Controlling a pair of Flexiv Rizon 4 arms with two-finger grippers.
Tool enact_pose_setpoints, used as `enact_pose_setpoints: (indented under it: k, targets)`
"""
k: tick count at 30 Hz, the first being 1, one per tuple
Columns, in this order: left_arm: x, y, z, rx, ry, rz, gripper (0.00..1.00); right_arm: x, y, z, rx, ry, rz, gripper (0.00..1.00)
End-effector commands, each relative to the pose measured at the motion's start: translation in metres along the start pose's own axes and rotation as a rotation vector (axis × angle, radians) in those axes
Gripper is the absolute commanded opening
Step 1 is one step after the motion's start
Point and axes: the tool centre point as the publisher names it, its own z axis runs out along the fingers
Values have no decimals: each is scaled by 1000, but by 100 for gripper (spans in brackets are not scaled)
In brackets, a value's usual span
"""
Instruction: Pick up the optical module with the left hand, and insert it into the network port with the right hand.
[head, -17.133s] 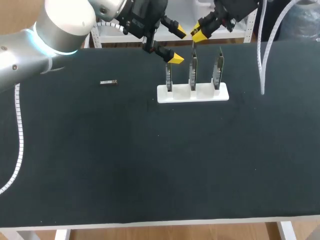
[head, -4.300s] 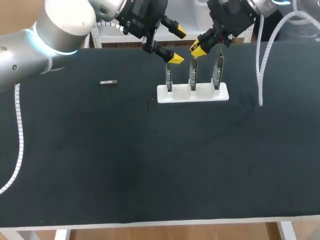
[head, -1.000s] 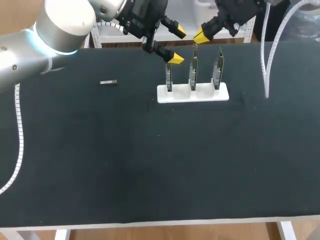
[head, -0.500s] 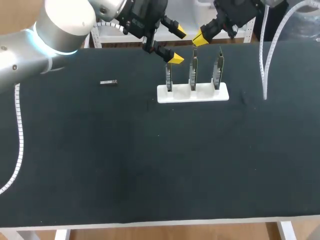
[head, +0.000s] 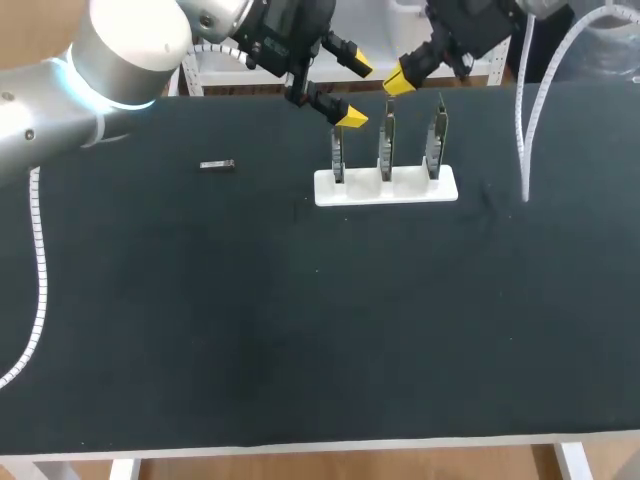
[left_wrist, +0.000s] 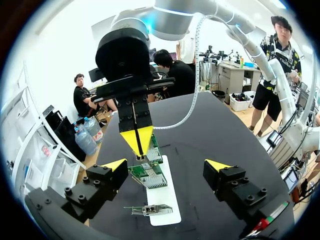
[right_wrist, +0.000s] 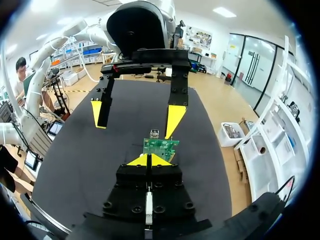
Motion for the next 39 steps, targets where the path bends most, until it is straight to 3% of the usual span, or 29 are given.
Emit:
enact_pose_setpoints:
  k: [1,22,39]
  targets:
    - [0,0,0,0,3,1,100,0,-3,0,-5,1,1,0]
    - [0,0,0,0,3,1,100,16,0,10,-30,-6,37,0]
    - [0,0,0,0,3,1,100,15,-2,10,-29,-5,38,0]
